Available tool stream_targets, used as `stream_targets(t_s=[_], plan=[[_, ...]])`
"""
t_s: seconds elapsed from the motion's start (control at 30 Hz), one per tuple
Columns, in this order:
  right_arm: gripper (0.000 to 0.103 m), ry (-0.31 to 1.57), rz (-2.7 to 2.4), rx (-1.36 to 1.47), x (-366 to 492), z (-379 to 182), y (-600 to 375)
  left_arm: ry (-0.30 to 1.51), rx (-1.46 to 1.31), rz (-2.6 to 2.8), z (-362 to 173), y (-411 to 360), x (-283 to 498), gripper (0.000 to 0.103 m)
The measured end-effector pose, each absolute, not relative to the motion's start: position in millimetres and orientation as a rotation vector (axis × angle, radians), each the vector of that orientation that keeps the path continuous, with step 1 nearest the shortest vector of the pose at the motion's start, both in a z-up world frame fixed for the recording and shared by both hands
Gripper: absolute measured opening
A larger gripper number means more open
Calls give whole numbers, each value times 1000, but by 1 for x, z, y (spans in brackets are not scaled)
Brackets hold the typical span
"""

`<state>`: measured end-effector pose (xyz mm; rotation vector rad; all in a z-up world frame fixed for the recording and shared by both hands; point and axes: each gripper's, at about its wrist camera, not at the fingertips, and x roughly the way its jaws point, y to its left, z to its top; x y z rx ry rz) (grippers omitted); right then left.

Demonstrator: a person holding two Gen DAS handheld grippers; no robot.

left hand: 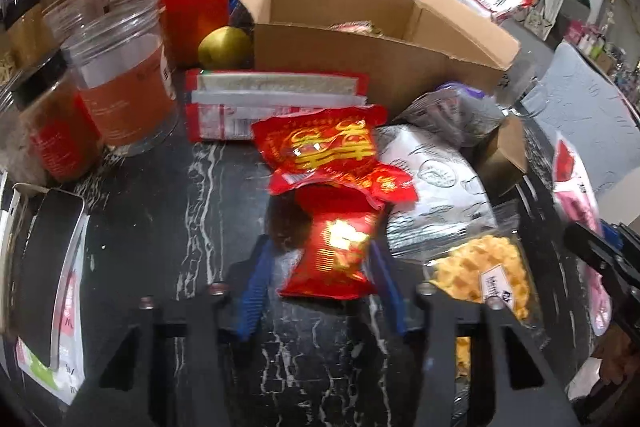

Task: Organize snacks
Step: 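Grasp the pink pouch with the right tool while the left tool grasps the red candy packet, then lift and carry the red packet and pink pouch over the box with both tools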

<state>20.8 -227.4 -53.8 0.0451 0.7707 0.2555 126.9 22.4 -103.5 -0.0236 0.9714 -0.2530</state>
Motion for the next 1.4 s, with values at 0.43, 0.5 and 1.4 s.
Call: stream_targets(t_s=[0.43,0.5,1.4], plan=[[31,782,266,49,21,-58,-225,970,32,-285,-115,18,141,36],[31,787,264,50,21,-60,-224,959,37,-290,-115,17,137,34],[32,812,310,96,4,-66,-210,973,14,-297,-113,19,123,39]])
